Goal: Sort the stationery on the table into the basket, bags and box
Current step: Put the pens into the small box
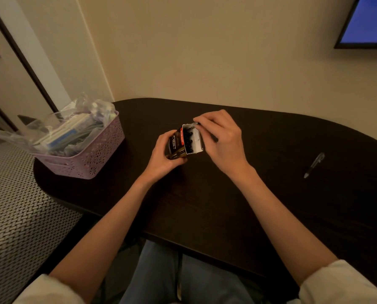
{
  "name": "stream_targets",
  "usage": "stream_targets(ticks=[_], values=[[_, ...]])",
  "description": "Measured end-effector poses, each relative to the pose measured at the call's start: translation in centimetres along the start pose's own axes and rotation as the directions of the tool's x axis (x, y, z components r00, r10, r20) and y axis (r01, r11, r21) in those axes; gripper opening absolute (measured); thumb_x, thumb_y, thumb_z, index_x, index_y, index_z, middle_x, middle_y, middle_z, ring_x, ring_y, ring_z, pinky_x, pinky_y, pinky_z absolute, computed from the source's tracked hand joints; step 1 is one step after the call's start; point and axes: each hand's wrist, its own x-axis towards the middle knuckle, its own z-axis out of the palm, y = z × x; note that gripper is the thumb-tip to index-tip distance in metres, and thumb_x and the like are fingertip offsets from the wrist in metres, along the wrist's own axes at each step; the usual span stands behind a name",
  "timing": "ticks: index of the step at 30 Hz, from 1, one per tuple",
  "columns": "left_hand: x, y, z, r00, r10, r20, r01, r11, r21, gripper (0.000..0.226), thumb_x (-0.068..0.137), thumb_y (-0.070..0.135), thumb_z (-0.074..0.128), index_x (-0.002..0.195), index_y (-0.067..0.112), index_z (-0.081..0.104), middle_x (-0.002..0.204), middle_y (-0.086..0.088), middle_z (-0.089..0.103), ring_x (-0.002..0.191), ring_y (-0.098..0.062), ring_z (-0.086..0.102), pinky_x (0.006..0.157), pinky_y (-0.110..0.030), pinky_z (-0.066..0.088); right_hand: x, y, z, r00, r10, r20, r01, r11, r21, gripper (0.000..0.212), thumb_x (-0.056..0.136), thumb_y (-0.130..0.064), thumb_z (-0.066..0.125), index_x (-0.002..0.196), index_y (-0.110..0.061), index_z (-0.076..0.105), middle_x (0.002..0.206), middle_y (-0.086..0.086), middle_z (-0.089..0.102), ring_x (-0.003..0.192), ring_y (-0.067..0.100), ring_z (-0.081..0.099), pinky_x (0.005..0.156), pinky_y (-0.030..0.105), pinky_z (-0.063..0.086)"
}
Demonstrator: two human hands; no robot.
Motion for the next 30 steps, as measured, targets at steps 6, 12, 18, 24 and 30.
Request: stream_targets(ticks=[6, 12, 18, 24, 30], values=[[0.0, -0.1, 0.3, 0.998, 0.060, 0.030, -0.062, 0.996, 0.062, 0.076, 0.073, 0.013, 0.081, 0.135, 0.024, 0.040, 0.134, 0.000, 0.042, 0.119, 0.003, 0.041, 0.091, 0.003, 0.030, 0.3, 0.7, 0.5, 0.978, 0.092, 0.190, -0.071, 0.991, -0.113, 0.014, 0.085, -0.013, 0.069, 0.098, -0.010, 0.073, 0.094, 0.006, 0.061, 0.094, 0.019, 0.052, 0.070, 0.023, 0.041], [0.3, -0.3, -0.1, 0.998, 0.040, 0.040, -0.042, 0.997, 0.063, 0.077, 0.074, 0.014, 0.080, 0.139, 0.021, 0.039, 0.136, 0.000, 0.041, 0.124, -0.003, 0.040, 0.091, 0.002, 0.031, 0.2, 0.4, 0.5, 0.984, 0.149, 0.096, -0.142, 0.987, -0.076, 0.012, 0.082, -0.017, 0.072, 0.091, -0.010, 0.066, 0.092, 0.004, 0.061, 0.090, 0.015, 0.051, 0.065, 0.018, 0.038], [0.1, -0.4, 0.1, 0.999, 0.039, 0.031, -0.041, 0.998, 0.055, 0.077, 0.073, 0.014, 0.081, 0.138, 0.022, 0.041, 0.135, 0.001, 0.043, 0.123, -0.002, 0.041, 0.092, -0.001, 0.032, -0.1, 1.0, 0.6, 0.992, 0.055, 0.116, -0.046, 0.996, -0.077, 0.010, 0.084, -0.011, 0.070, 0.093, -0.008, 0.072, 0.092, 0.004, 0.066, 0.090, 0.018, 0.056, 0.069, 0.021, 0.044], [0.1, -0.3, 0.2, 0.999, 0.037, 0.028, -0.039, 0.997, 0.061, 0.077, 0.073, 0.014, 0.081, 0.138, 0.021, 0.040, 0.136, 0.000, 0.042, 0.125, -0.005, 0.041, 0.094, -0.004, 0.030, -0.2, 0.8, 1.0, 0.994, 0.060, 0.090, -0.051, 0.994, -0.095, 0.008, 0.082, -0.014, 0.072, 0.087, -0.008, 0.071, 0.089, 0.004, 0.066, 0.089, 0.016, 0.056, 0.068, 0.021, 0.044], [0.1, -0.1, 0.0, 0.999, 0.021, 0.036, -0.023, 0.998, 0.057, 0.076, 0.074, 0.014, 0.080, 0.138, 0.024, 0.039, 0.137, 0.001, 0.041, 0.120, 0.007, 0.039, 0.091, -0.001, 0.030, -0.3, 1.4, 1.7, 0.975, 0.157, 0.160, -0.142, 0.985, -0.103, 0.014, 0.084, -0.021, 0.070, 0.091, -0.010, 0.074, 0.103, 0.004, 0.057, 0.098, 0.010, 0.042, 0.068, 0.013, 0.035]])
